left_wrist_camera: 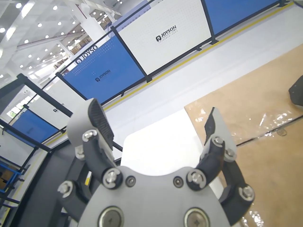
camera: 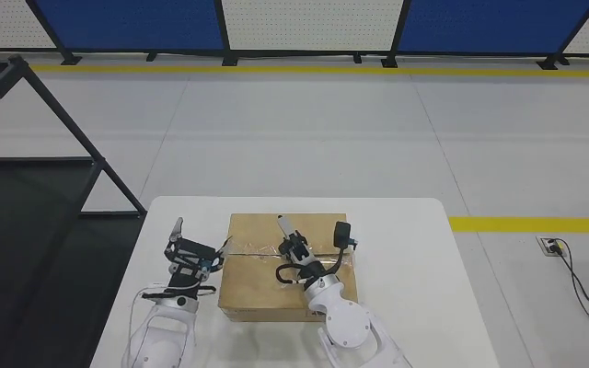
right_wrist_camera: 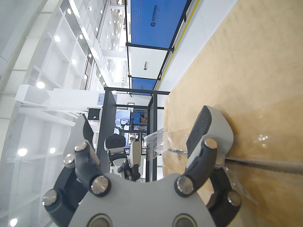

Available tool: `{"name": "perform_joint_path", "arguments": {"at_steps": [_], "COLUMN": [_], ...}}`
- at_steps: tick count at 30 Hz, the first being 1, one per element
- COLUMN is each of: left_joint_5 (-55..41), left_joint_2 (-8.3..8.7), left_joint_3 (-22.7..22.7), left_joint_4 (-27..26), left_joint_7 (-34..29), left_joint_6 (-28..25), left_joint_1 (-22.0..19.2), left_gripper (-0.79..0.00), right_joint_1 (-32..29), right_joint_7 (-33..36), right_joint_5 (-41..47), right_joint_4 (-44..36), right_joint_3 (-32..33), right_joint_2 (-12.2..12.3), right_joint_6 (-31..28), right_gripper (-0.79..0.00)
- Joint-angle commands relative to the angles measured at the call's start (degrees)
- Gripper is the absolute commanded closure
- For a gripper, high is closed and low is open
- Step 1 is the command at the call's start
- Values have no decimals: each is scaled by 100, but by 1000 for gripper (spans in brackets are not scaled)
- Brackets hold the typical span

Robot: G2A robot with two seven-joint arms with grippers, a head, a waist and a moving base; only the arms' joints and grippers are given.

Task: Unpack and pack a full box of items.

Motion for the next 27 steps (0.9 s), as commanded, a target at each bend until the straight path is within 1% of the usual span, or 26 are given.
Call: {"name": "perform_joint_path", "arguments": {"at_steps": [1,3,6,8,9,11,12,15,18,20,24,27], "left_joint_5": [-6,-33,-357,-759,-1130,-1889,-2273,-2841,-2918,-2804,-2082,-1508], "left_joint_2": [-9,-15,-28,-35,-41,-41,-38,-9,14,40,125,174], "left_joint_3": [-33,-79,-205,-380,-508,-829,-992,-1415,-1604,-1650,-1598,-1477], "left_joint_4": [-2,2,-32,-86,-122,-132,-118,-34,-28,-51,-152,-225], "left_joint_7": [-32,-23,58,184,298,587,714,921,911,878,837,810], "left_joint_6": [67,83,83,90,57,-139,-325,-774,-1022,-1343,-2282,-2745], "left_joint_1": [19,44,98,165,211,322,381,522,590,598,510,373], "left_gripper": [-785,-785,-785,-785,-785,-785,-785,-785,-785,-785,-785,-785], "right_joint_1": [-2,-3,-3,4,11,10,7,9,32,50,90,112], "right_joint_7": [1,1,3,11,7,-15,-21,-21,4,21,59,97], "right_joint_5": [-3,-7,-10,-7,-17,-16,-18,-20,-3,19,41,60], "right_joint_4": [-4,-8,-6,-3,-7,-26,-33,-49,-20,9,64,105], "right_joint_3": [1,2,7,14,18,31,36,49,66,68,60,51], "right_joint_2": [-2,-3,-5,-6,-6,-8,-8,-9,-10,-13,-20,-25], "right_joint_6": [3,-6,-9,8,7,-8,-9,-19,-31,-39,-37,-38], "right_gripper": [-785,-785,-785,-785,-785,-785,-785,-785,-785,-785,-785,-785]}}
